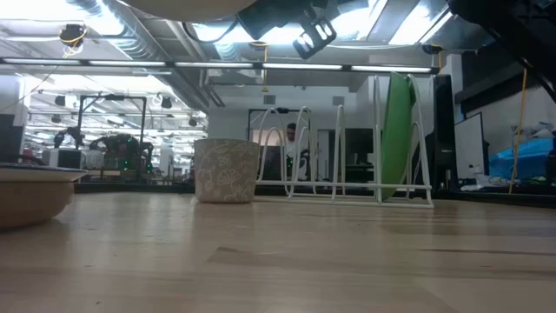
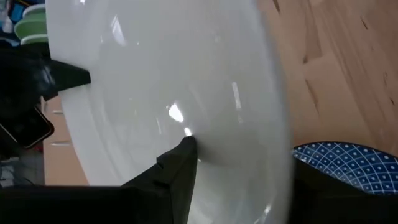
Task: Sort dishes
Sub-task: Put the white plate in the dish rack
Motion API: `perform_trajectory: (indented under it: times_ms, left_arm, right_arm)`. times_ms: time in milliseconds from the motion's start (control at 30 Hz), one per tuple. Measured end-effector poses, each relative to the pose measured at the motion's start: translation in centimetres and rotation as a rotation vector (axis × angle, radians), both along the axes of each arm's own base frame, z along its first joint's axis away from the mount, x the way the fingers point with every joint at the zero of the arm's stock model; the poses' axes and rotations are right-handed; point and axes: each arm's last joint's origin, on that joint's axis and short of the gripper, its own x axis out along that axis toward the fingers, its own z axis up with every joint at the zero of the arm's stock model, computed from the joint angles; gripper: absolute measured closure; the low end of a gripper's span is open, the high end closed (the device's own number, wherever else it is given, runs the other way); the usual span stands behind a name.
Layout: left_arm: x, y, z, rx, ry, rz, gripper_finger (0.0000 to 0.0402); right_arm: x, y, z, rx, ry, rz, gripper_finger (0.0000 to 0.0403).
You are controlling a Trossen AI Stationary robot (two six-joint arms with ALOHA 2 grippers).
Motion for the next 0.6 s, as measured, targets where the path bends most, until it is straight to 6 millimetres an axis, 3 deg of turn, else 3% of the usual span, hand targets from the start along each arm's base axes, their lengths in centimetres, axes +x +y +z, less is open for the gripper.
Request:
perform_trajectory:
  times_ms: [200,433,600]
  left_arm:
    - [0.5,0.4,0.0,-0.024,-0.013,0.037,0.0253]
    - [0.1,0.1,0.0,0.004,-0.017,0.013,0.0325]
    - [-0.6,-0.5,0.0,0.013,-0.025,-0.006,0.0332]
  right_arm:
    - [0.1,0.5,0.0,-0.002,-0.010,0.015,0.0384]
    - [0.0,0.5,0.0,-0.011,-0.007,0.015,0.0384]
    - [0.1,0.5,-0.1,-0.040,-0.017,0.008,0.0384]
